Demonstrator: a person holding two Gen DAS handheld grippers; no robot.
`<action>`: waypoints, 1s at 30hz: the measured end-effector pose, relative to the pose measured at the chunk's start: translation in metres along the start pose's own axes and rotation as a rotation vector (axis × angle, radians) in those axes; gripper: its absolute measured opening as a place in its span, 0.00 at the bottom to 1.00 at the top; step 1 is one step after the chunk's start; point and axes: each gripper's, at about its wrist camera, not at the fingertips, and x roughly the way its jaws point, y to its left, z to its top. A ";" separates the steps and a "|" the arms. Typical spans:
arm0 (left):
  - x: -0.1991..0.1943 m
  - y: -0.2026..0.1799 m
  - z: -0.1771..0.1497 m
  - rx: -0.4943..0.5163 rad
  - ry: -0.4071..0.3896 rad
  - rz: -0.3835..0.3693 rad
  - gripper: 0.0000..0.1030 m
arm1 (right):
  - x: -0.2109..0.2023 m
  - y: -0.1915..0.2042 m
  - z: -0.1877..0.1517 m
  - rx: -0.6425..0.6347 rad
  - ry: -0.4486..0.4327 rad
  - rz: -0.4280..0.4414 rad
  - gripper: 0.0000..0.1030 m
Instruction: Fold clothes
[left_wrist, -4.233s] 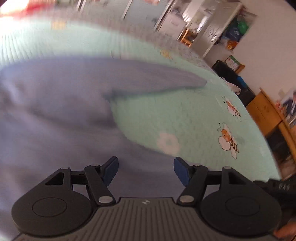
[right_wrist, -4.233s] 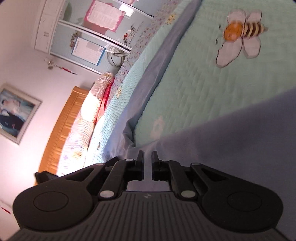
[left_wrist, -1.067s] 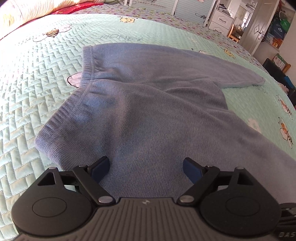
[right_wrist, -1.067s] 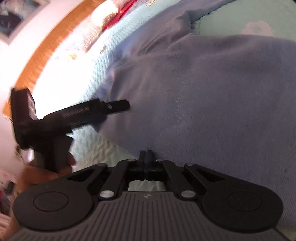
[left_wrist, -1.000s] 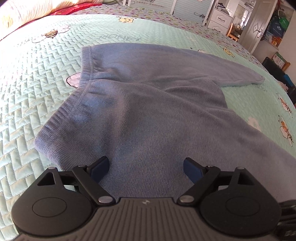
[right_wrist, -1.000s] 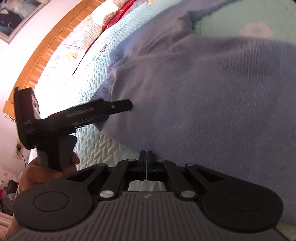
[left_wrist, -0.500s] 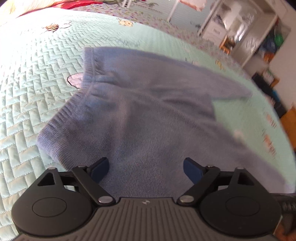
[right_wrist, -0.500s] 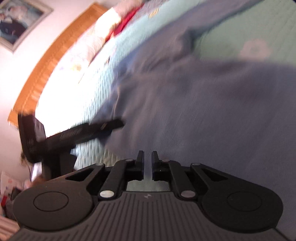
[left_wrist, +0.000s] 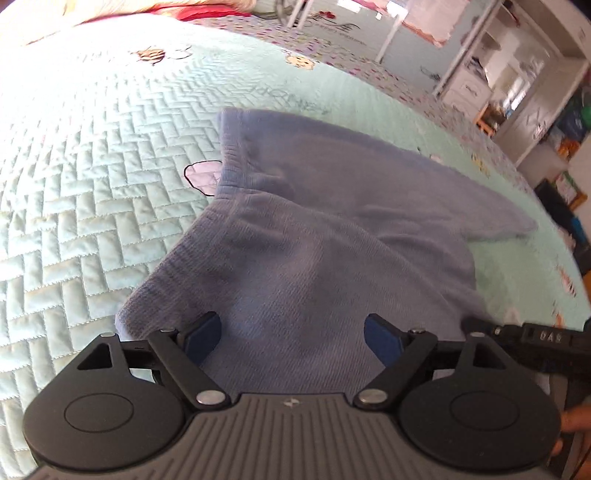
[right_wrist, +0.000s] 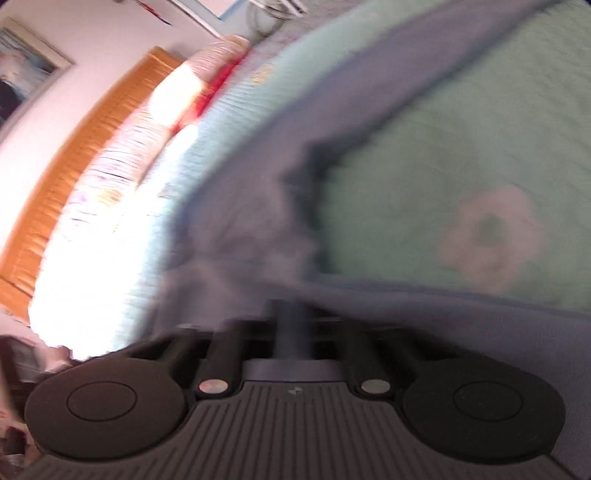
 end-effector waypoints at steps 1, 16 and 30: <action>-0.001 0.001 0.000 0.003 0.002 -0.002 0.86 | -0.002 -0.007 0.000 0.027 -0.004 0.015 0.00; 0.033 -0.020 0.014 0.020 0.019 -0.035 0.88 | 0.026 -0.004 0.054 0.011 -0.012 -0.003 0.00; 0.022 -0.042 0.005 0.025 0.009 -0.060 0.93 | 0.011 0.008 0.064 -0.050 -0.058 -0.046 0.02</action>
